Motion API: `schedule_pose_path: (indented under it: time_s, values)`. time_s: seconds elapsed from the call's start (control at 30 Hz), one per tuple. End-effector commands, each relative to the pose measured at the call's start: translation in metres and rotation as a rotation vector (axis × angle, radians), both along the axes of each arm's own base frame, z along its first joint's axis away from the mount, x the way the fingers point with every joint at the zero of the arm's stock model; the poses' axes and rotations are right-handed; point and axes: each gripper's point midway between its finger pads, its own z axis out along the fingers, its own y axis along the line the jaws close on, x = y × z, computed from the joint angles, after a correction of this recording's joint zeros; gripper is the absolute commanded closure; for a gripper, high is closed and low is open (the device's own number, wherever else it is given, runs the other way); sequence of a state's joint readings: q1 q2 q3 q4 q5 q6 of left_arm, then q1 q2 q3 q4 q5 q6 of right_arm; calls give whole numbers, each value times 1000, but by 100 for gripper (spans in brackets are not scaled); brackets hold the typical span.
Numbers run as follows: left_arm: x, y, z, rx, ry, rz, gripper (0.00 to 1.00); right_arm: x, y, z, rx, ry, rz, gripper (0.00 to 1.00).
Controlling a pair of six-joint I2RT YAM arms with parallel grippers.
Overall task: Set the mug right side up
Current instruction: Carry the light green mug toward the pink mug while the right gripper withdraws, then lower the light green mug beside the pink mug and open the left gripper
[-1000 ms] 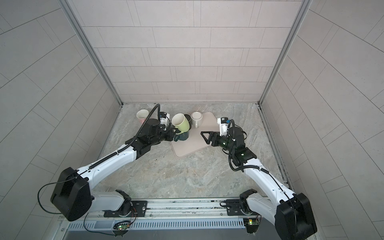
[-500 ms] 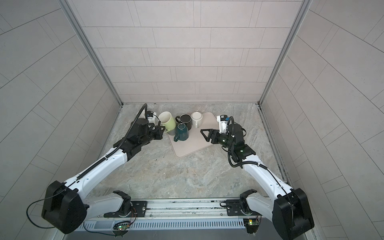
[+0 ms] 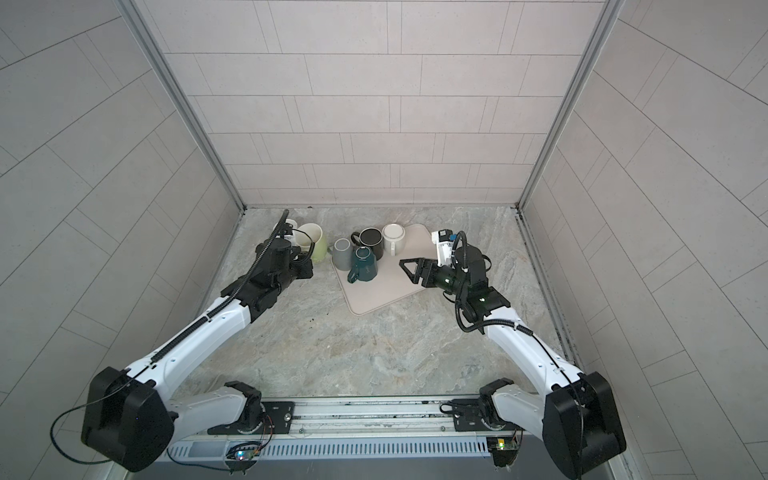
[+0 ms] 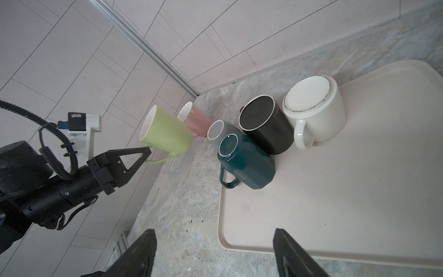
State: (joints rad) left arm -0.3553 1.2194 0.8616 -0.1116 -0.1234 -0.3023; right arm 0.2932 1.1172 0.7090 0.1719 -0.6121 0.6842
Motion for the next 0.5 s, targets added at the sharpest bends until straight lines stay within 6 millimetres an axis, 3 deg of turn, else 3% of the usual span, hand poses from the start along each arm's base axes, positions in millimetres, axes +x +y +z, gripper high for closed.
schedule_pose_path:
  time_s: [0.0, 0.17, 0.47]
  values:
    - [25, 9, 31, 26, -133, 55, 100, -3, 0, 10, 13, -24, 15, 22]
    - [45, 11, 23, 77, -124, 84, 100, -6, 0, 5, 26, -6, 13, 22]
    - [82, 19, -3, 111, -96, 129, 100, -7, -6, -24, -91, 73, -32, 23]
